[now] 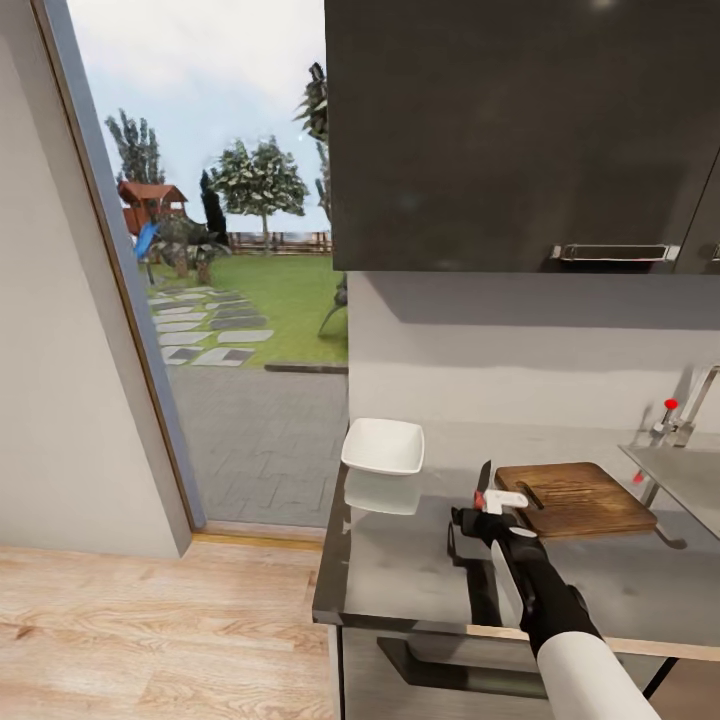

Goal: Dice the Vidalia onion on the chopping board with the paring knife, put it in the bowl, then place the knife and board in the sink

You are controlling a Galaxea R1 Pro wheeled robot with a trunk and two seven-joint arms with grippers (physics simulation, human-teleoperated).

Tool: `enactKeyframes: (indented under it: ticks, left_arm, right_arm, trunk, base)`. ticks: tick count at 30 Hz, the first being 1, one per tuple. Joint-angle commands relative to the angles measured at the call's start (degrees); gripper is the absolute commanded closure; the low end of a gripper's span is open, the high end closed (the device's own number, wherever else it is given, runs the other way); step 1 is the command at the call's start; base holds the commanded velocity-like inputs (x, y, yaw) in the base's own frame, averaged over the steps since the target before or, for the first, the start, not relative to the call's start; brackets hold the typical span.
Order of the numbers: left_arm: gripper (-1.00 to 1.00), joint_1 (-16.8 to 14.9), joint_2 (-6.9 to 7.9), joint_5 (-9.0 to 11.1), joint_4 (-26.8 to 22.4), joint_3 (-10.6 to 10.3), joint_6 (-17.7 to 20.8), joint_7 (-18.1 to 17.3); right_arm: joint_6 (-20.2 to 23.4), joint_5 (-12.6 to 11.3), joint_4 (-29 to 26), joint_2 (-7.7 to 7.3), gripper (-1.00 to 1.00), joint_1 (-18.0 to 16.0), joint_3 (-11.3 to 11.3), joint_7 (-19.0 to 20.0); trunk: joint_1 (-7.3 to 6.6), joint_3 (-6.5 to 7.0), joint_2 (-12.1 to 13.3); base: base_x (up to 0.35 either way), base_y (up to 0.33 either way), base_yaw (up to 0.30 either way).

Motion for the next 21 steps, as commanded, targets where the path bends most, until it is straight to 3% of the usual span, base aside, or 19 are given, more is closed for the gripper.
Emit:
enactKeyframes:
  ticks: [1, 21]
  left_arm:
    - [-1.00, 0.0, 0.00, 0.1, -0.1, 0.0, -0.1, 0.0]
    - [-1.00, 0.0, 0.00, 0.1, -0.1, 0.0, -0.1, 0.0]
  right_arm:
    - [0.3, 0.5, 0.0, 0.07, -1.00, 0.0, -0.2, 0.1]
    - [0.2, 0.5, 0.2, 0.06, -1.00, 0.0, -0.2, 0.1]
  trunk:
    - [0.01, -0.07, -0.1]
    - [0.01, -0.07, -0.1]
  base:
    - [0.000, 0.000, 0.000]
    - [0.000, 0.000, 0.000]
